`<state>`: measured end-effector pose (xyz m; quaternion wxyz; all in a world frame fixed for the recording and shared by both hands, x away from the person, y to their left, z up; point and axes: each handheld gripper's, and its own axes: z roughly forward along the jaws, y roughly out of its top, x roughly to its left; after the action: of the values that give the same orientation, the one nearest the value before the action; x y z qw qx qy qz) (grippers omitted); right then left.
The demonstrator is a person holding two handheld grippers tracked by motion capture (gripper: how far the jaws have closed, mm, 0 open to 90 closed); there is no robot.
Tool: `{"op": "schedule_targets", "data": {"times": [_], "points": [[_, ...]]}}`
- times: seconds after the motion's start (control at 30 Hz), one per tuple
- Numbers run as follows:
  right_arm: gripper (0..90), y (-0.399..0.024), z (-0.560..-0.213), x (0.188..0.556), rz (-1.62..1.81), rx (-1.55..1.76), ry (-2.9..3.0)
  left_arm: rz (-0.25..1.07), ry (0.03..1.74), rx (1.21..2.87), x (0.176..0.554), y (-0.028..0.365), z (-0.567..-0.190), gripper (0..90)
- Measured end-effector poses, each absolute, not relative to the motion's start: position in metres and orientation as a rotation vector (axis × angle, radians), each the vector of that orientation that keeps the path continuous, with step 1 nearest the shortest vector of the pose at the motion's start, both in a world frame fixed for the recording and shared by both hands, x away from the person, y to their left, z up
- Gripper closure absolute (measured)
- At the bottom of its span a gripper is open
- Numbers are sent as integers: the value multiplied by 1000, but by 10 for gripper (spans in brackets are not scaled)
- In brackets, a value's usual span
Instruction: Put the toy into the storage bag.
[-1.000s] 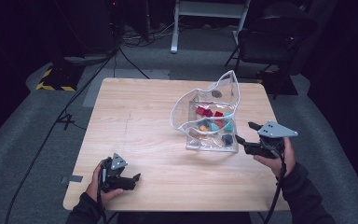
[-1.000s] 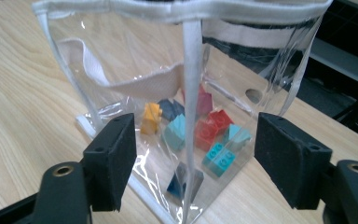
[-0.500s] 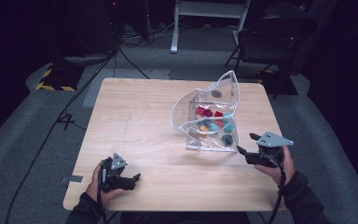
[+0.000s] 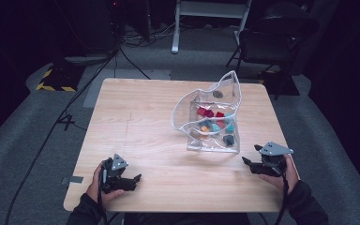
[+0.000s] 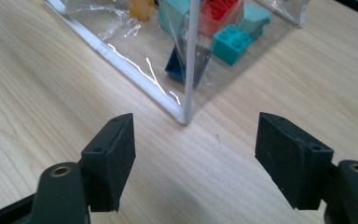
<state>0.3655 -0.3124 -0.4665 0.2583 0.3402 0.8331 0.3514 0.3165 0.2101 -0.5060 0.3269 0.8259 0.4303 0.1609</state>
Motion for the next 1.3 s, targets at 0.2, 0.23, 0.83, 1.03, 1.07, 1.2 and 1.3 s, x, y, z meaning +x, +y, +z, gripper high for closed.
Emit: {"op": "schedule_targets", "data": {"times": [0.2,0.23,0.83,1.03,1.07,1.2,1.3], "points": [[292,-322,-477,361,957,965,2274,421,1127,2163,317,210,-506,92],[292,-323,-478,361,958,968,2277,418,1129,2164,317,210,-506,91],[265,-354,-503,348,1012,1139,2272,420,1131,2164,317,210,-506,88],[213,-359,-507,349,1005,1199,2245,420,1131,2165,317,210,-506,88],[212,-360,-507,349,1008,1205,2248,420,1131,2164,317,210,-506,88],[207,-359,-507,350,1011,1190,2260,422,1135,2160,316,210,-506,88],[205,-359,-507,350,1012,1185,2264,422,1138,2165,315,210,-506,89]]}}
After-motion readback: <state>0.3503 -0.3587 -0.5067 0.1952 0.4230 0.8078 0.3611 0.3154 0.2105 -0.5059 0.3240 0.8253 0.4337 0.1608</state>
